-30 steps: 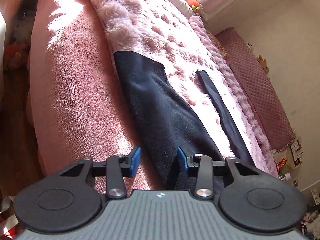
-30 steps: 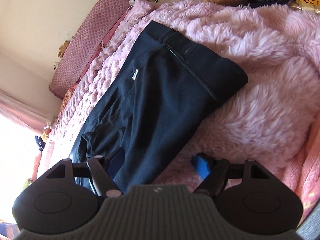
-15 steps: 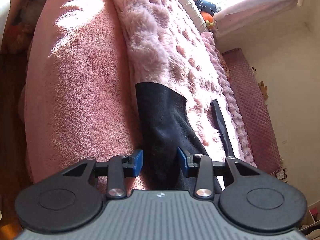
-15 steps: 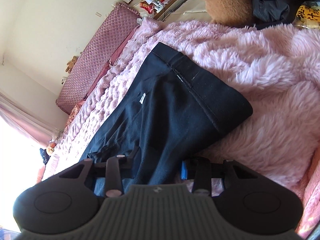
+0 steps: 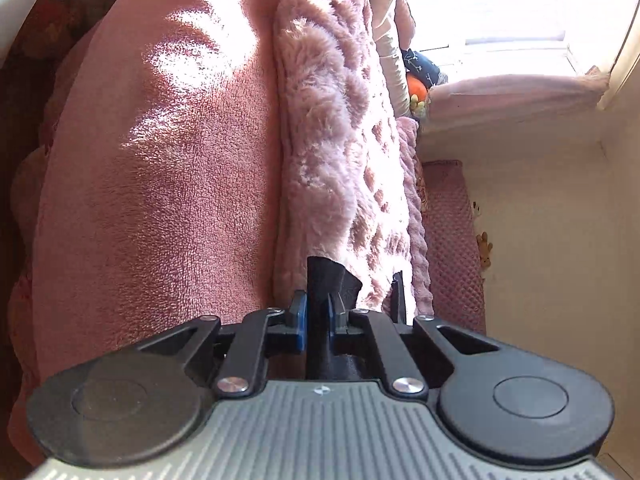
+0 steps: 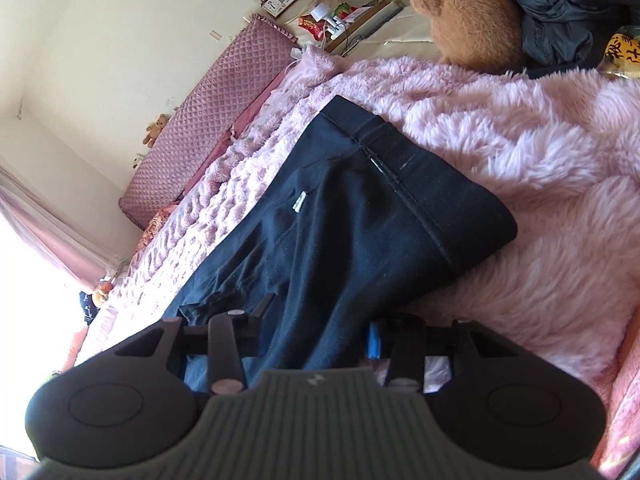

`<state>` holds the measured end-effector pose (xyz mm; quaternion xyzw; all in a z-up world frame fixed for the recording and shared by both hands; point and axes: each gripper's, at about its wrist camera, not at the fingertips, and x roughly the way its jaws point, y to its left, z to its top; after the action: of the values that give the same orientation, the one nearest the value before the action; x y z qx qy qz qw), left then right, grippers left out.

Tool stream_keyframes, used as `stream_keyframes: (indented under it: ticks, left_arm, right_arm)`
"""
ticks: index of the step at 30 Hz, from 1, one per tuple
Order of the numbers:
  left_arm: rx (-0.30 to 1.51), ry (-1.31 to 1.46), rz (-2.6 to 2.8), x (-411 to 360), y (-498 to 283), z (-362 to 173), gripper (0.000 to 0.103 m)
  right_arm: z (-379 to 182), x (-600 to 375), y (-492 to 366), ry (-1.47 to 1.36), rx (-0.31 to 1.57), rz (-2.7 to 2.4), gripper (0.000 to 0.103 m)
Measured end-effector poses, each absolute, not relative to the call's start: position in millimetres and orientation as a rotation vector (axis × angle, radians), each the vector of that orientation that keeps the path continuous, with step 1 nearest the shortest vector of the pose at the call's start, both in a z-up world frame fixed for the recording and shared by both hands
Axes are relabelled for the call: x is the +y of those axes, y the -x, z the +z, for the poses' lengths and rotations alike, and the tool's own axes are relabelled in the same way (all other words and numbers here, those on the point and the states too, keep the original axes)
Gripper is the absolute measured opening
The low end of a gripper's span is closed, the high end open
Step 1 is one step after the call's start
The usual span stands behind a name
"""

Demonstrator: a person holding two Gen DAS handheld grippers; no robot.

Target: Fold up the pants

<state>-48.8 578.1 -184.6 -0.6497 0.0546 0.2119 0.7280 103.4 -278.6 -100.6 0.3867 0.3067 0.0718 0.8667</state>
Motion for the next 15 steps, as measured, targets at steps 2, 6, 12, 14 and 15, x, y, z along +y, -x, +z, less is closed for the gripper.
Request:
stream_keyframes:
  ticks: [2,6,12,14,15]
  left_arm:
    - [0.187,1.436,0.450,582,41,-189,0.014]
    - [0.194,1.426,0.406,583,30,-191,0.016]
    - [0.250,1.504,0.362,585,19,-199,0.016]
    - [0.263,1.501,0.389,584,20,-196,0.015]
    - [0.260,1.495,0.405,582,21,-193,0.012]
  right_arm:
    - [-103,-282,-106,-0.862,0.630,0.171,0.041]
    - [-103,-287,-106,-0.902,0.613,0.175,0.041]
    - [-106,-291,-105,-0.939,0.648,0.168,0.053]
    - [-109,-293,-101,-0.966,0.648,0.157,0.052]
    - [-110,-295,-100,-0.976,0.649,0.147,0.037]
